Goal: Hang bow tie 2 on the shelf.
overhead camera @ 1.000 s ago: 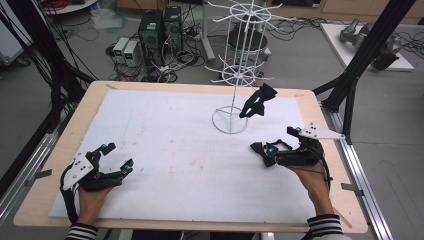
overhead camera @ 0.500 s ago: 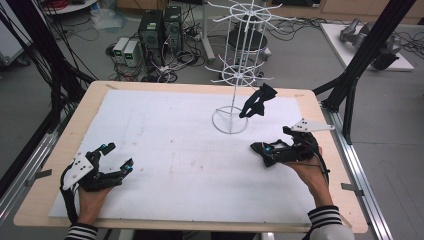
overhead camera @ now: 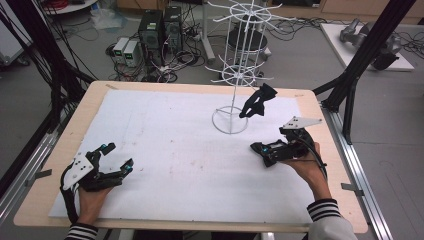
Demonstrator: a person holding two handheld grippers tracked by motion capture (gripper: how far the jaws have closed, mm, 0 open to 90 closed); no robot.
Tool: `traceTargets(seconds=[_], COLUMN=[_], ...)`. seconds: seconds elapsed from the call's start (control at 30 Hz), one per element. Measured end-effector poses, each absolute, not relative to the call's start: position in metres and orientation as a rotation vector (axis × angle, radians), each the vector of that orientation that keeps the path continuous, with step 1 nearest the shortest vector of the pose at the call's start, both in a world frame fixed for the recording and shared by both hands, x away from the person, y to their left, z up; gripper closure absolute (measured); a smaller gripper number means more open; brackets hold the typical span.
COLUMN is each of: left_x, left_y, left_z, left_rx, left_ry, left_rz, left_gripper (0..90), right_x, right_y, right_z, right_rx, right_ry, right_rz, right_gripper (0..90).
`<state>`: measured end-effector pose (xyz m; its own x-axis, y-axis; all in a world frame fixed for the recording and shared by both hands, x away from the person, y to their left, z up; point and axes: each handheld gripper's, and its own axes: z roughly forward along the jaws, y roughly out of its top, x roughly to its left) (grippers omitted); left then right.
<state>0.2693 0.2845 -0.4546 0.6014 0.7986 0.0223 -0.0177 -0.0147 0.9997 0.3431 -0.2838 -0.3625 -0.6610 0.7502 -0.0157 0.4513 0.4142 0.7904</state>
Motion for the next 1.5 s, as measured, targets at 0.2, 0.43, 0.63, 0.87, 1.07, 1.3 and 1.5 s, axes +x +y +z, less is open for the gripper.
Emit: traceTargets(seconds=[0.2,0.43,0.63,0.87,1.07,1.3,1.5], left_x=[0.269,0.269,0.269,0.269,0.269,0.269,0.269], left_y=[0.284,0.284,0.284,0.284,0.284,0.284,0.284], left_z=[-0.455,-0.455,-0.455,-0.455,-0.455,-0.455,-0.455], left_rx=[1.451,1.452,1.452,1.453,1.454,1.453,1.452], left_ry=[0.705,0.704,0.705,0.702,0.702,0.702,0.704], left_rz=[0.74,0.74,0.741,0.741,0.741,0.74,0.74], left_gripper=[13.9,13.9,13.9,13.9,13.9,13.9,13.9], right_x=[0.349,0.355,0.358,0.361,0.364,0.367,0.368], right_y=[-0.284,-0.28,-0.275,-0.274,-0.272,-0.267,-0.263], right_z=[-0.367,-0.374,-0.378,-0.383,-0.388,-0.392,-0.397], right_rx=[1.037,1.04,1.025,1.039,1.037,1.04,1.044], right_ry=[2.346,2.415,2.481,2.52,2.563,2.611,2.643], right_rz=[1.058,0.981,0.904,0.835,0.751,0.692,0.62], right_gripper=[5.0,6.8,14.4,17.4,19.7,24.9,33.3])
